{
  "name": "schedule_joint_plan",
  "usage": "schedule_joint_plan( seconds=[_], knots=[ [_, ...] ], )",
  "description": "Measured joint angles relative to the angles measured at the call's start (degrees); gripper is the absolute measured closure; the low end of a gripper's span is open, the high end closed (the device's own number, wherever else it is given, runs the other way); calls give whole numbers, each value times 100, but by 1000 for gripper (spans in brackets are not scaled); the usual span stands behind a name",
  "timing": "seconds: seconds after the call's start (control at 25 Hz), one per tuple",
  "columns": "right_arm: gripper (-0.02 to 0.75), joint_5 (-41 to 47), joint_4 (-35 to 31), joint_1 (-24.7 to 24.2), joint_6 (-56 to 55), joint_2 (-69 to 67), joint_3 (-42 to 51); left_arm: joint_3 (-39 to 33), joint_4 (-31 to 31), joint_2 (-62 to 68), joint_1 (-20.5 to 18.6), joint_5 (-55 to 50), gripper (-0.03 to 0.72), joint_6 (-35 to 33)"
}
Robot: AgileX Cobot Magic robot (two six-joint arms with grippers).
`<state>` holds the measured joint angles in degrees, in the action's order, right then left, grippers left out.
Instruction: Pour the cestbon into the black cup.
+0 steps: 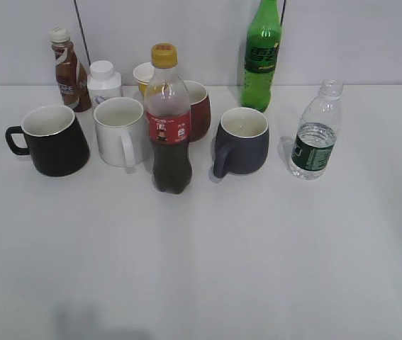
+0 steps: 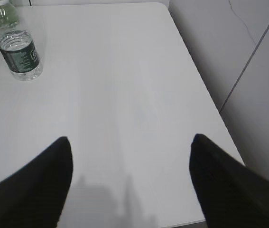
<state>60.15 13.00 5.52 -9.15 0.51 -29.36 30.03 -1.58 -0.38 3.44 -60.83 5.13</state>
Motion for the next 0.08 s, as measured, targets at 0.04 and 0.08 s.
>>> schedule_joint_plan(
  seconds=[0.04, 0.08],
  knots=[
    [148, 0, 0, 0, 2, 0, 0, 0, 0, 0, 0, 0, 253, 0],
    [148, 0, 0, 0, 2, 0, 0, 0, 0, 0, 0, 0, 253, 0]
  ],
)
